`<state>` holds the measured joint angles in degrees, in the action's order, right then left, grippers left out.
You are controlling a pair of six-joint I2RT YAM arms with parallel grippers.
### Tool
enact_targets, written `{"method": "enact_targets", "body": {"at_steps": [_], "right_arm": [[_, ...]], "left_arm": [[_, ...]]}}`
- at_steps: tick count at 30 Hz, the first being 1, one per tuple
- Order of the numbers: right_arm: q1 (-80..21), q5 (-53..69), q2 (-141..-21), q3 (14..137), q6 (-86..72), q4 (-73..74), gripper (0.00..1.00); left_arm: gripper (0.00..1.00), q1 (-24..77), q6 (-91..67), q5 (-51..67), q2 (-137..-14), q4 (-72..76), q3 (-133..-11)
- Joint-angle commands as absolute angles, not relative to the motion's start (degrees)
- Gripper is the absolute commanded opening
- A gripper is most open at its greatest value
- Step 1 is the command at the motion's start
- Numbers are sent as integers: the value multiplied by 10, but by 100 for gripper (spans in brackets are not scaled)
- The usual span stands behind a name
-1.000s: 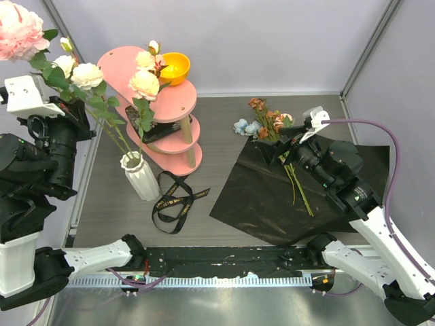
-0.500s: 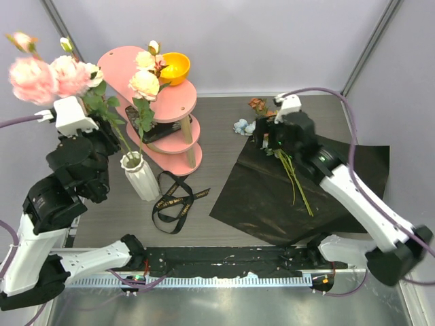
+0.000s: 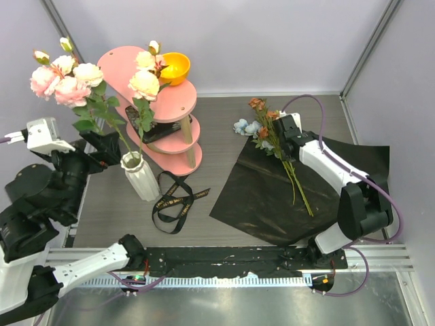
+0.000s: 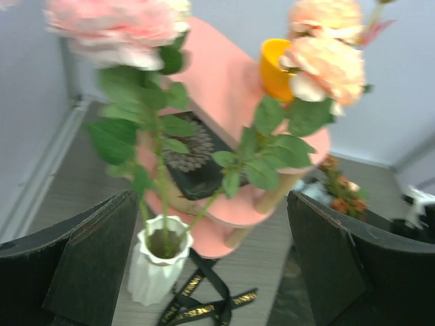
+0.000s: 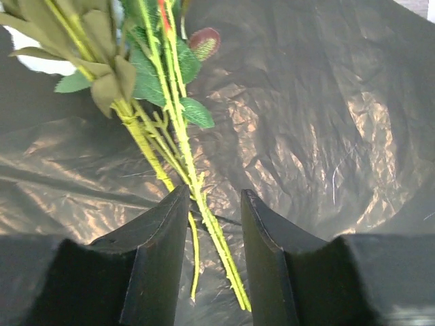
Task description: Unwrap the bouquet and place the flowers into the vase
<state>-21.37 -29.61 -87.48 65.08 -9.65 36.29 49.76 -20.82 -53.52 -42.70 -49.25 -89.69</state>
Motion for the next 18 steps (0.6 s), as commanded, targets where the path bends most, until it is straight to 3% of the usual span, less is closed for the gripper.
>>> {"method": "enact_targets", "body": {"at_steps": [1,7,18], "right_arm": [[-200,-289,-889,644,-108,364,42],[-187,-271,-919,641,-116,333,41],[-178,-285,-953,618,-105,243,33]], "left_arm": [[96,497,-214,-326,-406,-475,-920],[96,497,-220,-176,-410,-473,-947],[96,497,-223,-106,-423,-478,-936]]}}
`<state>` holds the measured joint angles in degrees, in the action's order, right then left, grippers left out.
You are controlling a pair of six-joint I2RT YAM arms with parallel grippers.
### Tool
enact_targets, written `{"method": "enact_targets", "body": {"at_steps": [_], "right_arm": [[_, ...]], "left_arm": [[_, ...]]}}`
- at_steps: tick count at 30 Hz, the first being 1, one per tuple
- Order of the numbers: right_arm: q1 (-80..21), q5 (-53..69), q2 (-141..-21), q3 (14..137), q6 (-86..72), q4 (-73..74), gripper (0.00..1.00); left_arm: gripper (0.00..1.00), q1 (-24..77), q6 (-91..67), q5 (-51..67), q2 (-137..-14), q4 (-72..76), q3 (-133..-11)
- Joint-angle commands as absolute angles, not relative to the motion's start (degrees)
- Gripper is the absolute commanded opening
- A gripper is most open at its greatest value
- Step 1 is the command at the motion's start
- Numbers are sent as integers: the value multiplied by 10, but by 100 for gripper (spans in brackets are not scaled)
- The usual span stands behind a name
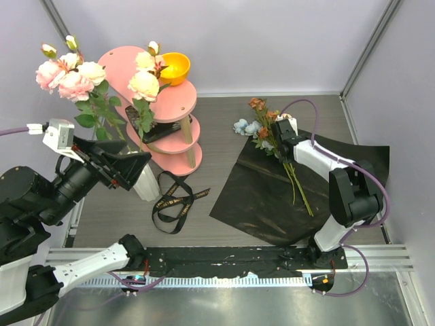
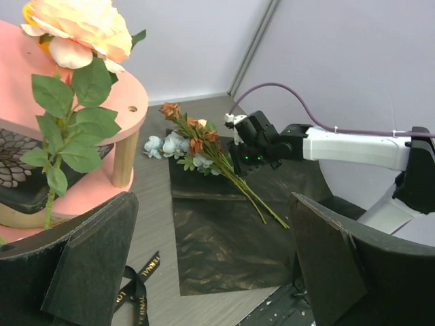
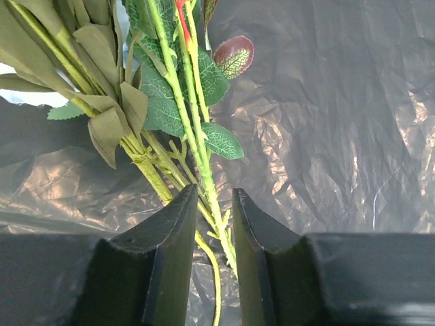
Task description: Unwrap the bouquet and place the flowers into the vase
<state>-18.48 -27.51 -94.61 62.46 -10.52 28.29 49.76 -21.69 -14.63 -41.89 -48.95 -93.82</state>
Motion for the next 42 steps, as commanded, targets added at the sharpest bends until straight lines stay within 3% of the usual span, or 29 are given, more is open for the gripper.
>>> {"method": "enact_targets", "body": {"at_steps": [1,10,13,16,17,28,30,34,35,38,42], "right_arm": [[-176,-279,-961,619,-105,243,33],[-173,-289,-999,625,-92,235,30],[-173,-291,-998,630,-76,228,23],[-173,-280,-990,639,-62,226,10],[-173,-283,-984,642,-62,226,2],[-192,-342,-756,609,-55,191,1],[-192,-287,-684,601,-48,173,1],[-193,-16,-565,573,-45,88,1],[-193,117,-551,570,-65,75,1],[-194,304,-503,557,-145,0,1],[-213,416,-476,531,-269,-189,1]], "left_arm": [[96,497,-225,-105,-421,-476,-933],[96,497,-225,-94,-430,-480,-929],[96,497,-225,-90,-434,-481,-929],[96,497,-223,-84,-442,-484,-933],[96,497,-224,-83,-445,-484,-933],[97,497,-228,-65,-462,-465,-925],[97,497,-231,-55,-466,-454,-919],[97,497,-249,-20,-479,-422,-906],[97,497,-254,-12,-485,-412,-897],[97,497,-278,41,-507,-376,-883],[96,497,-308,90,-545,-325,-871]]}}
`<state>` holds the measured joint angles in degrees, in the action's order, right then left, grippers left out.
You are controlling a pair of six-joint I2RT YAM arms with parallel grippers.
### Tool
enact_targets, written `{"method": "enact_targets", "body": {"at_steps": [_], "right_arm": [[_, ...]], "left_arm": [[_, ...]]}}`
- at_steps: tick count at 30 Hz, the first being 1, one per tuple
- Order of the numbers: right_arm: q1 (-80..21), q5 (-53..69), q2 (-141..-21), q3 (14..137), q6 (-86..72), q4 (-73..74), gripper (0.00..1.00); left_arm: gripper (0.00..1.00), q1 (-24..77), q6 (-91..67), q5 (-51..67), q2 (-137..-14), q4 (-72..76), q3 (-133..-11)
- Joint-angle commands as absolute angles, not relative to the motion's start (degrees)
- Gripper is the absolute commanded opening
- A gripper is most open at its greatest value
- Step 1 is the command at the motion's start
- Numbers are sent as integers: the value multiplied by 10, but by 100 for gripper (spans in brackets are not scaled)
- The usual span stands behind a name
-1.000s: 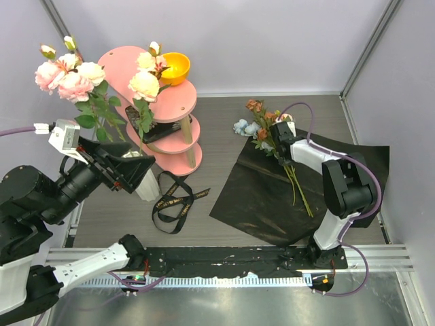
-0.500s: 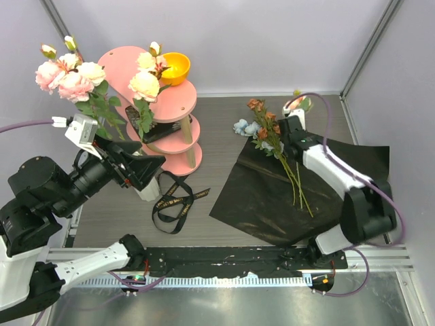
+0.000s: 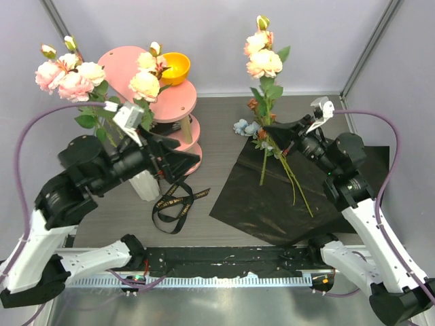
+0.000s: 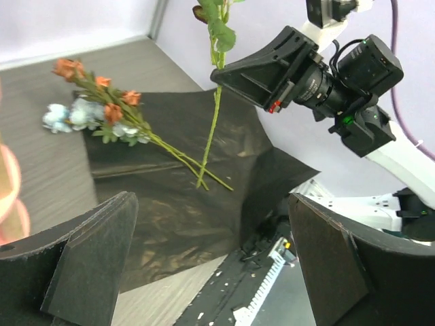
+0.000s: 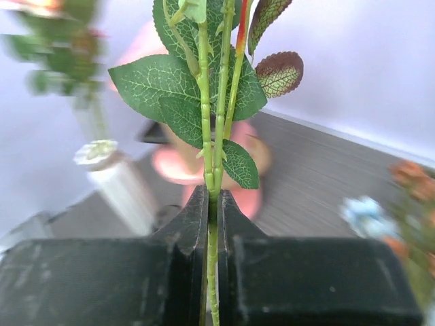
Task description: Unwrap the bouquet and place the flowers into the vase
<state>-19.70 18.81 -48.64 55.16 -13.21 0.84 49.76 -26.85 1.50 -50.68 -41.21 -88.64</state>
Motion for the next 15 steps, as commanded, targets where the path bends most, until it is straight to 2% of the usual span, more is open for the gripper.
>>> {"method": "enact_targets", "body": {"at_steps": [1,9,14,15], "right_arm": [[-229,423,-472,530,-280,-206,1],[-321,439,-486,564,-279,-189,1],[-369,416,-495,570,-245,-164,1],[-375,414,-495,570,-242,-156,1]], "left_arm": [[96,497,-316,99,-551,-315,-862],[86,497,-371,194,-630,-200,-859],[83,497,-380,207,-665,-169,-876],[80,497,-385,215,-666,-164,-877]]}}
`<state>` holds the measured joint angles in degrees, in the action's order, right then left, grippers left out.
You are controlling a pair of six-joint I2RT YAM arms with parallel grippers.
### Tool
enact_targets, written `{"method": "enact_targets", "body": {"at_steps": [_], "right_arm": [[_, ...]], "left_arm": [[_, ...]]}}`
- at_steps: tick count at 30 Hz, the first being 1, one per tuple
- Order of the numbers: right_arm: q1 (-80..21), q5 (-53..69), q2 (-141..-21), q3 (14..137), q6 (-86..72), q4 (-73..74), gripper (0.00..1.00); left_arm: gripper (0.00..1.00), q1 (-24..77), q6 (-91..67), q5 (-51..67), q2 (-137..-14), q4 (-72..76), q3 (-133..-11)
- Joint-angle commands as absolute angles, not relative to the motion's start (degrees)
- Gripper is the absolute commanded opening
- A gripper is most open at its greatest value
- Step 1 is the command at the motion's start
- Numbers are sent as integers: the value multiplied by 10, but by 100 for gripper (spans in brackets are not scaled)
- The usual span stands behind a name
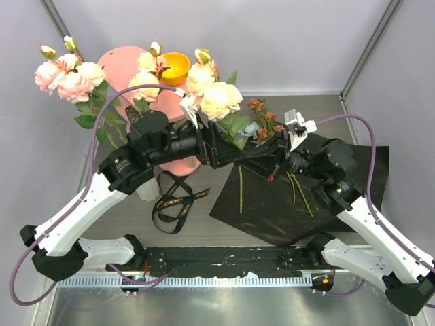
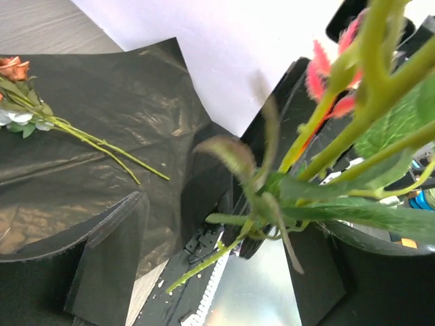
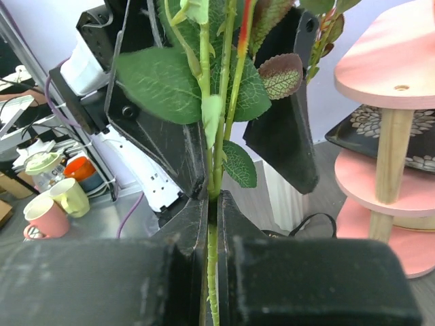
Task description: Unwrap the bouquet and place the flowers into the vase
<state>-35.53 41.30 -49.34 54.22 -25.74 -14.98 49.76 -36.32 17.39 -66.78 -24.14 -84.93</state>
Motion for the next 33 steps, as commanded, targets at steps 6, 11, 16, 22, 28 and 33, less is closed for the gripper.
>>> {"method": "enact_targets", "body": {"at_steps": [6,11,16,22,28,33], "right_arm": [[-384,404,-497,570,-228,-146,1],[-385,352,-499,575,-205,-106,42],[-385,202,-497,591,-160,-18,68],[-384,31,-493,586,-139,42,74],[-385,53,-512,593,-146,42,74],[-384,51,-515,596,-149,42,74]], "left_arm": [[31,497,-377,206,-661,-163,-881],[0,497,-305,116,-635,-264,-917],[0,497,-218,5,-593,-397,-971],[0,497,-117,-246,-532,-485,-1005],[0,497,-38,-451,-457,-385,-976],[0,497,38,-536,-441,-306,-948]]}}
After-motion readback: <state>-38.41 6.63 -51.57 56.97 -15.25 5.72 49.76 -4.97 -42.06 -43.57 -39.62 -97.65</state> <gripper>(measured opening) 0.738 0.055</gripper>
